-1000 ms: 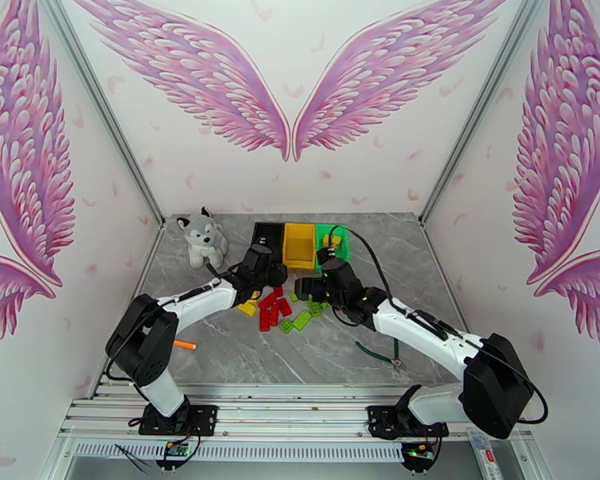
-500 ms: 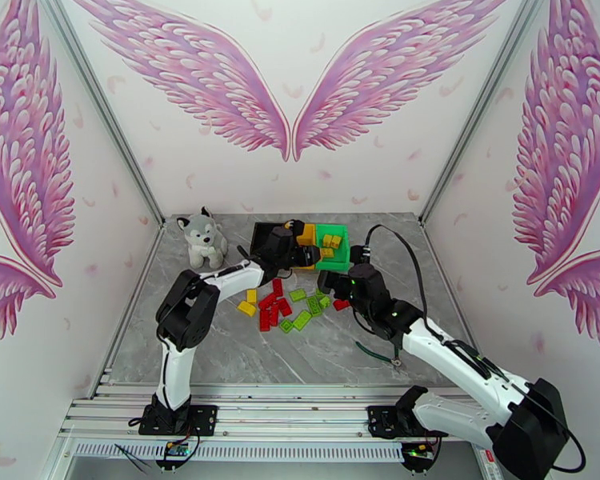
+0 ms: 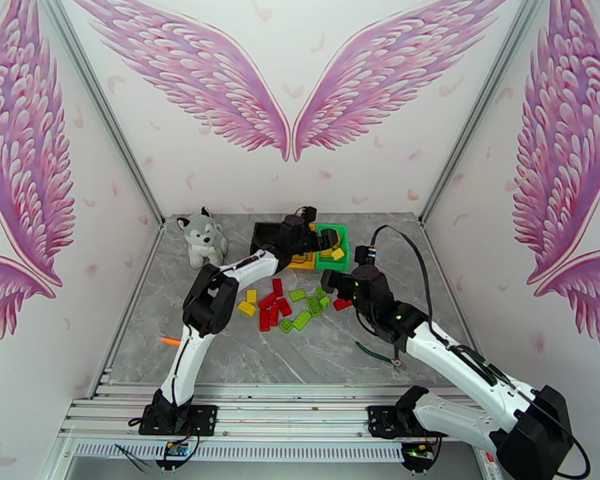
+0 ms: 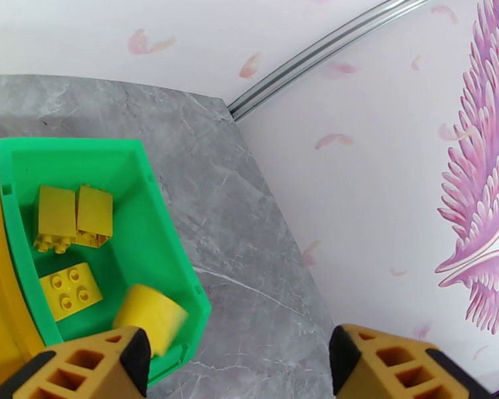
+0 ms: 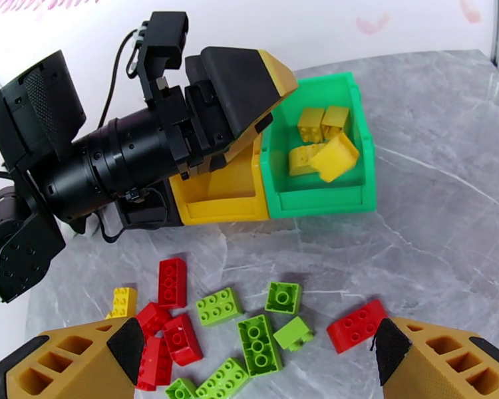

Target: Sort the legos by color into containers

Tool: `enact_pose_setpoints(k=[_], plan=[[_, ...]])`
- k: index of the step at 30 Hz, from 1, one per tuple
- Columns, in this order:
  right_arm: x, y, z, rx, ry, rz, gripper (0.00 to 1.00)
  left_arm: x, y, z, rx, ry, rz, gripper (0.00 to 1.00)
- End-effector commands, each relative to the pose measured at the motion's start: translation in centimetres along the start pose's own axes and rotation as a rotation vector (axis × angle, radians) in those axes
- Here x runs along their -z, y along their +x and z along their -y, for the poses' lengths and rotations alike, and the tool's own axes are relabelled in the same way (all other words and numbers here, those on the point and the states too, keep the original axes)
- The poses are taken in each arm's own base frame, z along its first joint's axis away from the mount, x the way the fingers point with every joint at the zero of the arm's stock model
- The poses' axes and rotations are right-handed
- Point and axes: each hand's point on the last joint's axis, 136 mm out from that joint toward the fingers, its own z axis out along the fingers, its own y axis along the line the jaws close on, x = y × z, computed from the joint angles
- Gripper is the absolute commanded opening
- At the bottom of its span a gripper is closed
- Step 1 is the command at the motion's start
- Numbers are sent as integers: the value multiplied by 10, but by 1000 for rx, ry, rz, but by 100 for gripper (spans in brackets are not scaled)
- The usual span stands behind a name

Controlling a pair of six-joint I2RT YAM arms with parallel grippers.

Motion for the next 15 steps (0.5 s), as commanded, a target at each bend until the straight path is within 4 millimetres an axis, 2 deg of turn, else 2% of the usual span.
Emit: enact_pose_setpoints(k=[1,9,12,15], plan=[[-2,7,3,-14,3,-25,98,24,-17,34,-59,27,56,77],[-11,15,-7,-2,-39,-70,96,97,-15,34,-166,-145,170,79],[-17,22,-16,5,-80,-105,96,126,-4,24,-214,-273,186,82],[-26,33,-30,13,-130,-161,93,152,14,4,-239,-394,182,83]])
